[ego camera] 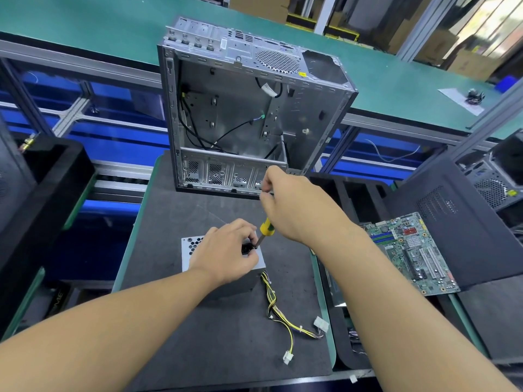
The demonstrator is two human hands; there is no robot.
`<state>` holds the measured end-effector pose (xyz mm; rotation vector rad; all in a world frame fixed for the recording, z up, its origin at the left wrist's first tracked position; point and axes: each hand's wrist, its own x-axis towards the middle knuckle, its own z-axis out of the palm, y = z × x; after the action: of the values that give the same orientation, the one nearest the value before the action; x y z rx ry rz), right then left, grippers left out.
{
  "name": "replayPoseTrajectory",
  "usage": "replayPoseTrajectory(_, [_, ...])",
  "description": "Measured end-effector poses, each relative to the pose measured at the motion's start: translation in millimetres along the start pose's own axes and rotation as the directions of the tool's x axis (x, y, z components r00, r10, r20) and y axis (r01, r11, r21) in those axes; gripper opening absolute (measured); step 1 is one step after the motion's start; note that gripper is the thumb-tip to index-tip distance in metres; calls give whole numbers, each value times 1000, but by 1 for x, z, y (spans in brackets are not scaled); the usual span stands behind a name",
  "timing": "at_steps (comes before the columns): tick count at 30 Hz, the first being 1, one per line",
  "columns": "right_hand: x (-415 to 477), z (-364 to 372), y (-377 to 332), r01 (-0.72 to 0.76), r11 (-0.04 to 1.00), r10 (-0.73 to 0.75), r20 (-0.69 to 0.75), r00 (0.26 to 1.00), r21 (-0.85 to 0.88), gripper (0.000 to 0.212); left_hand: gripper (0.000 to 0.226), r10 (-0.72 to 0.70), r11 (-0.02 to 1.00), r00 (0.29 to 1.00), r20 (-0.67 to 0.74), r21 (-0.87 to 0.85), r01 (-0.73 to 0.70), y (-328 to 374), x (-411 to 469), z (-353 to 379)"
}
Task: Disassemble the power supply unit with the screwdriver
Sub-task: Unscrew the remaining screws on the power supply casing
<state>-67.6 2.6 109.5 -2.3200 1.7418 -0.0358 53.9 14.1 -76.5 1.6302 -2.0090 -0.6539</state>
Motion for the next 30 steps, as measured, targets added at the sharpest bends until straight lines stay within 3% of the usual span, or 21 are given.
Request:
replayPoseTrajectory(5, [0, -3, -1, 13, 999, -10, 110, 994, -30, 25, 4, -14, 1000, 1000, -4, 19, 14, -1, 1, 1])
replayPoseTrajectory(11, [0, -2, -2, -34, 999, 35, 23, 999, -41, 24, 7, 8, 1000, 1000, 11, 2, -8, 2, -1, -3])
replayPoseTrajectory(14, [0, -2, -3, 7, 1000, -7, 50, 999, -6, 11, 12, 15, 999, 1000, 25, 28, -15, 1, -1, -3])
replayPoseTrajectory(20, [-1, -5, -3, -30, 999, 31, 107, 994, -15, 16, 9, -6, 1000, 1000, 22, -8, 6, -2, 0, -1])
replayPoseTrajectory(26, [-3, -4, -2, -23, 1000, 23, 81, 996, 2, 14, 20, -62, 997, 997, 43, -51, 64, -3, 6, -3])
replayPoseTrajectory(30, [-7, -2, -1, -21, 1000, 20, 43, 999, 11, 15, 13, -30, 999, 998, 57, -19, 31, -4, 6, -1])
